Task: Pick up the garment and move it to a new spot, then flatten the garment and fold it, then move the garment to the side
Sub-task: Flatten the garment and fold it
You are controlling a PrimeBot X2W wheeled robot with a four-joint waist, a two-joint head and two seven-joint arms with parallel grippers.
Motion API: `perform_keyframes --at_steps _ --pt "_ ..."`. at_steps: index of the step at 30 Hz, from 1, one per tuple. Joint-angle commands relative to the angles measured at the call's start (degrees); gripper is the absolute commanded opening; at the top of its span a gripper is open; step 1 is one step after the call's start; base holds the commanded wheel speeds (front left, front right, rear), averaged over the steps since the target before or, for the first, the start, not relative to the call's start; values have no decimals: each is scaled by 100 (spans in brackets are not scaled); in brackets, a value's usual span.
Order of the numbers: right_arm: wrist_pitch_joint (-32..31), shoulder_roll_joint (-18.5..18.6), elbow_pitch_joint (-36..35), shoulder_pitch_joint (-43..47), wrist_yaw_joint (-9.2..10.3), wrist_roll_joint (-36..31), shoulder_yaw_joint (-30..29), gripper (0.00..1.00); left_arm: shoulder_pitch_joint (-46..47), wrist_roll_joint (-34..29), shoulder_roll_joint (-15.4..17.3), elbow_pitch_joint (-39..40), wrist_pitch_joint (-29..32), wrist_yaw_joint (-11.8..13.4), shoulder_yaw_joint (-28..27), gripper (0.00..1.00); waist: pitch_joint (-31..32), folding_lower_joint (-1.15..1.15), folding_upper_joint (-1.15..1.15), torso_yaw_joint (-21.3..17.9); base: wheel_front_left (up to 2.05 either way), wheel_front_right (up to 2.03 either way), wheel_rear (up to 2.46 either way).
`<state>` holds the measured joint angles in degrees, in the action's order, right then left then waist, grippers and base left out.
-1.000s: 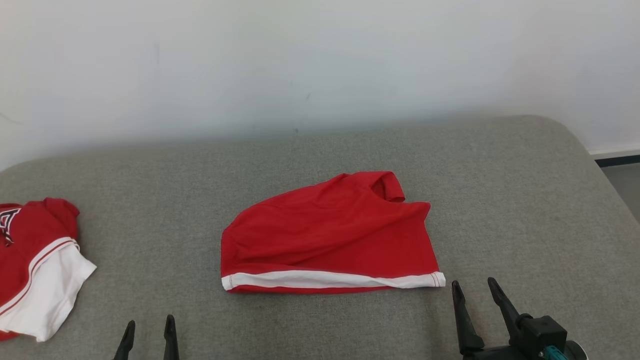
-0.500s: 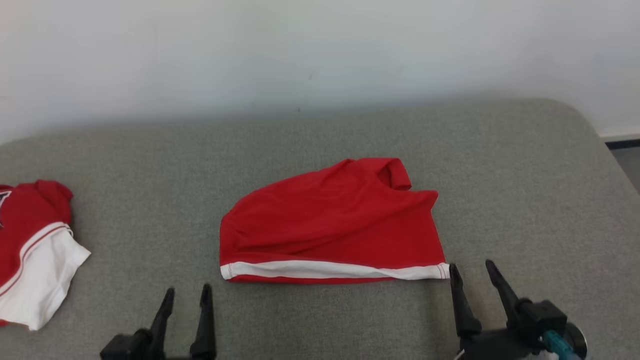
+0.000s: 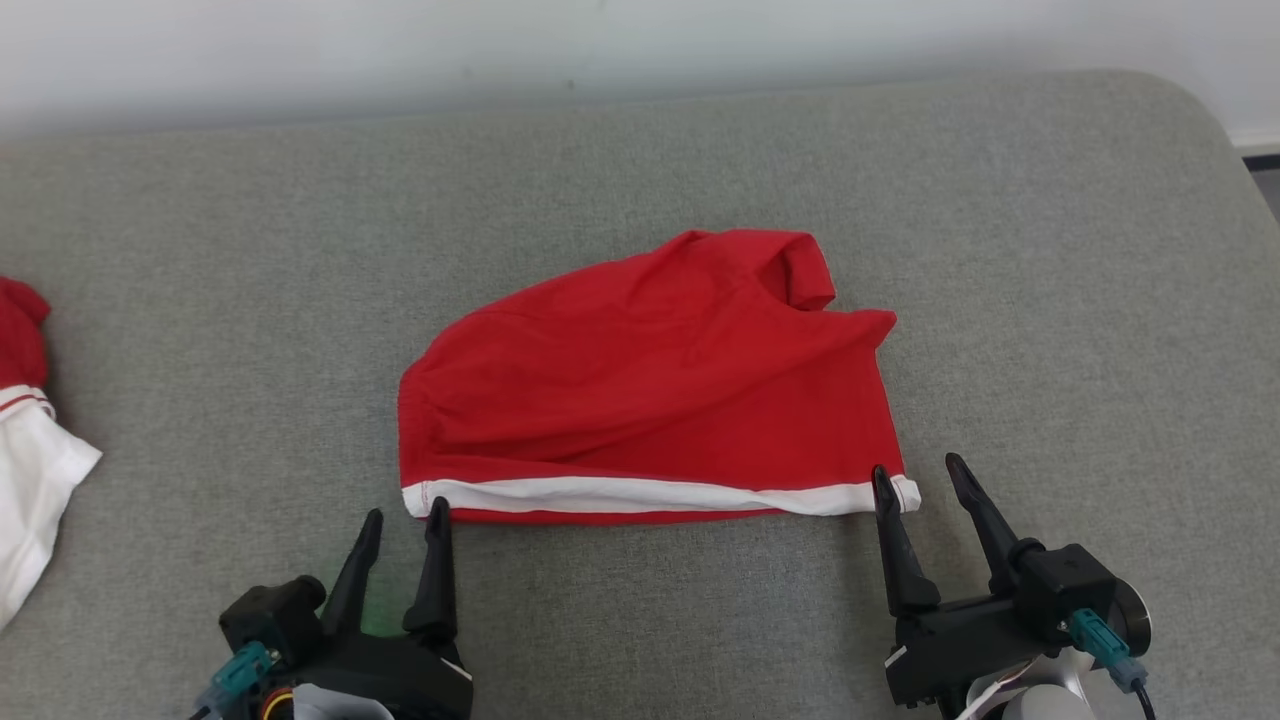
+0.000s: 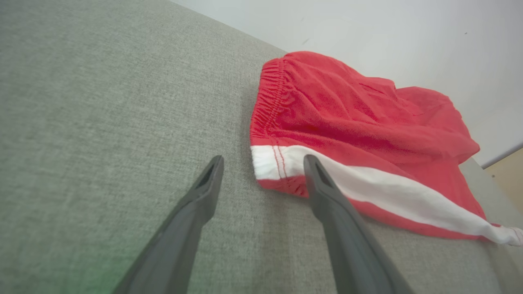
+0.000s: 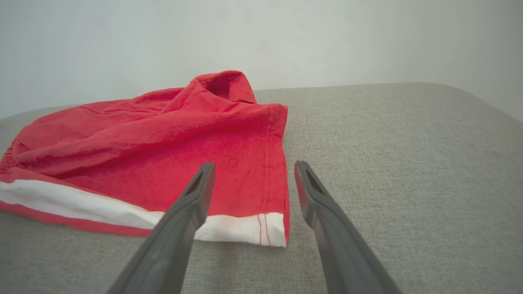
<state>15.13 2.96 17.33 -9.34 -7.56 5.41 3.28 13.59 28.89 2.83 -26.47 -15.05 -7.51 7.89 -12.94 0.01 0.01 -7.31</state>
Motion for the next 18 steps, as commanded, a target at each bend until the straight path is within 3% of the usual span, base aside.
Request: perform_keyframes --at_steps 1,15,16,17,18 --pt "0 -9 -24 -59 15 -77 -8 100 98 -21 12 -98 -19 7 -82 100 -177 -1 -1 -109 0 0 0" --pt "0 -10 -15 -61 15 -39 9 100 127 192 -5 -103 -14 3 17 100 -300 -1 -1 -193 0 0 0" --pt "0 -10 0 -54 15 -14 36 100 108 202 -5 -101 -14 3 35 96 -306 -1 -1 -193 0 0 0" --pt "0 -10 9 -52 15 -3 55 100 96 216 -4 -89 -14 3 44 76 -311 -1 -1 -193 0 0 0" --pt "0 -8 18 -52 15 16 70 100 88 230 -4 -75 -14 3 53 65 -316 -1 -1 -190 0 0 0"
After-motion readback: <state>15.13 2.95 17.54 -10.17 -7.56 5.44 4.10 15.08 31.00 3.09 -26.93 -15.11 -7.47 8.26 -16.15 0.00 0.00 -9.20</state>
